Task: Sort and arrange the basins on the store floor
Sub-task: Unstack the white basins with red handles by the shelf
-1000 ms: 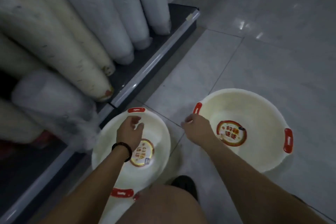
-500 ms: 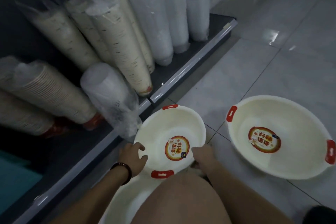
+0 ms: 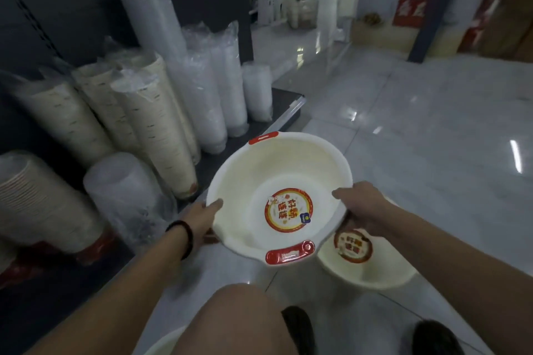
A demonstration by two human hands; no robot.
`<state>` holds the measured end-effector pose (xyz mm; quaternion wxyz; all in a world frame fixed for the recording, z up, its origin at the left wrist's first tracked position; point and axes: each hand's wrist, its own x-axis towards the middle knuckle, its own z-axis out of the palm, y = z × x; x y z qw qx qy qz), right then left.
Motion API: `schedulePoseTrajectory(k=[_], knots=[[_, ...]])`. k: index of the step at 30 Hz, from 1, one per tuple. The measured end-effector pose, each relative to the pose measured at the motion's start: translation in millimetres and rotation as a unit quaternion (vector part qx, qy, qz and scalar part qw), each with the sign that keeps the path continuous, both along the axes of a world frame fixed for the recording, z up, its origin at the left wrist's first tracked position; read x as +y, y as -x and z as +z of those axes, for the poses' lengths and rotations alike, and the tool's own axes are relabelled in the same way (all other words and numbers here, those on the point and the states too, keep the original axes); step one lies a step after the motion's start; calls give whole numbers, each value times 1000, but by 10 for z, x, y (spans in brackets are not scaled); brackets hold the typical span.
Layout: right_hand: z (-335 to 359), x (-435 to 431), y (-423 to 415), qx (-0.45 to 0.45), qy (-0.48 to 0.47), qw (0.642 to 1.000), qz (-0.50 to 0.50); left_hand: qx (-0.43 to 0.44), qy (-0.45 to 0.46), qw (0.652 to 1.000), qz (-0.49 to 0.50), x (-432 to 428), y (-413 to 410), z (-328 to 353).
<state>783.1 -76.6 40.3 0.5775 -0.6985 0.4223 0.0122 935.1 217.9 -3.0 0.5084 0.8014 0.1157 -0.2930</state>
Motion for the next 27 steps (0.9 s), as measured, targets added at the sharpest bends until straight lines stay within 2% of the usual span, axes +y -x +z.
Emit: schedulePoseTrajectory(k=[6,9,12,15,18,21,23,25,27], knots=[[498,-641,730,-41,-11,998,-55,-14,-30,997,-67,-705,-88,718],[380,-844,1018,-89,-64,980,-166,-46,-44,994,-86,-1049,17,831],[239,-925,1152,-108,-137,956,-238,-50,6,998,-39,-1407,296,800],[162,-904,1122,-94,-190,953,-215,4,75,996,-37,-1748,696,786],[120,-993,1065,-118,-152,946,-259,54,113,989,-84,-1954,909,806],[118,-1204,1076,-126,-124,939,-296,101,98,981,-137,-1946,935,752],[129,-1350,1093,-113,-95,946,-290,90,116,986,-77,-1920,843,686],[128,-1449,1110,-95,-54,955,-275,37,136,990,10,-1924,653,603],[105,-1530,1119,-82,-23,965,-249,-5,144,989,39,-1995,472,574]])
